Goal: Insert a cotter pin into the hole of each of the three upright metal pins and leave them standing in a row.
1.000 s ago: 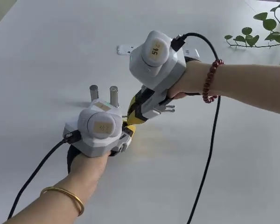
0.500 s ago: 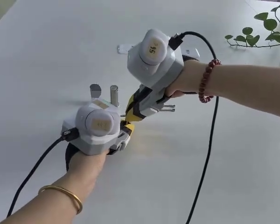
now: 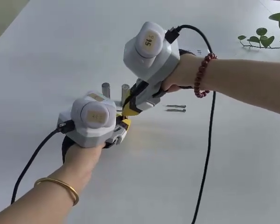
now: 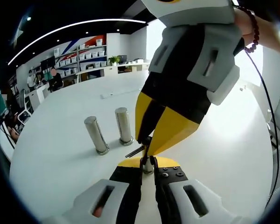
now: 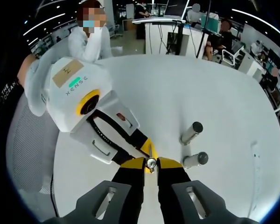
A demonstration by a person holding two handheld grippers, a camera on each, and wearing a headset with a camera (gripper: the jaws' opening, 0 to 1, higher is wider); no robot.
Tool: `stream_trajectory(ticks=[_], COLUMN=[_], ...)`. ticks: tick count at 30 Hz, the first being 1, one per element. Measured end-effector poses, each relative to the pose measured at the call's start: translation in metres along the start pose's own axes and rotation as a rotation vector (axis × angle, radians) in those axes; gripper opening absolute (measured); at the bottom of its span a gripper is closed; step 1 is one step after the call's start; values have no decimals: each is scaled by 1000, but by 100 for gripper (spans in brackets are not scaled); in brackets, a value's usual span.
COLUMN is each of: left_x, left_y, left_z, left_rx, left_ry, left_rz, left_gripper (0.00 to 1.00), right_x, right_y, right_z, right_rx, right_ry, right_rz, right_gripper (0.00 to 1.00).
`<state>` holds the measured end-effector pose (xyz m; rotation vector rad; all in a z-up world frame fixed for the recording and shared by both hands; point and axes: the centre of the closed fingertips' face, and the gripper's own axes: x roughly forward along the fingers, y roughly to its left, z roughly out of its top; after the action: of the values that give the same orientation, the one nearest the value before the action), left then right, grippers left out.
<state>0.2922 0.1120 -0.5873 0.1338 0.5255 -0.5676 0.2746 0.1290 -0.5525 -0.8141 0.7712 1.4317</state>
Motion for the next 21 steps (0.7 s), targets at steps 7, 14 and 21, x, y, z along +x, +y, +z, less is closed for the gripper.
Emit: stream_trajectory(ticks=[7, 14, 21], left_x=[-1, -5, -5], left_y=[11, 12, 11], left_z=[-3, -4, -3], left_rx=[-9, -3, 9], left_ry=[-2, -11, -16], left_rz=[-6, -24, -45], left_gripper=[7, 7, 7], right_x=[6, 8, 9], right_y=[-3, -6, -8], right_z=[5, 9, 8], right_rx=[1, 5, 17], right_ry=[-1, -5, 2], right_rz=[4, -6, -20], right_gripper=[4, 4, 4])
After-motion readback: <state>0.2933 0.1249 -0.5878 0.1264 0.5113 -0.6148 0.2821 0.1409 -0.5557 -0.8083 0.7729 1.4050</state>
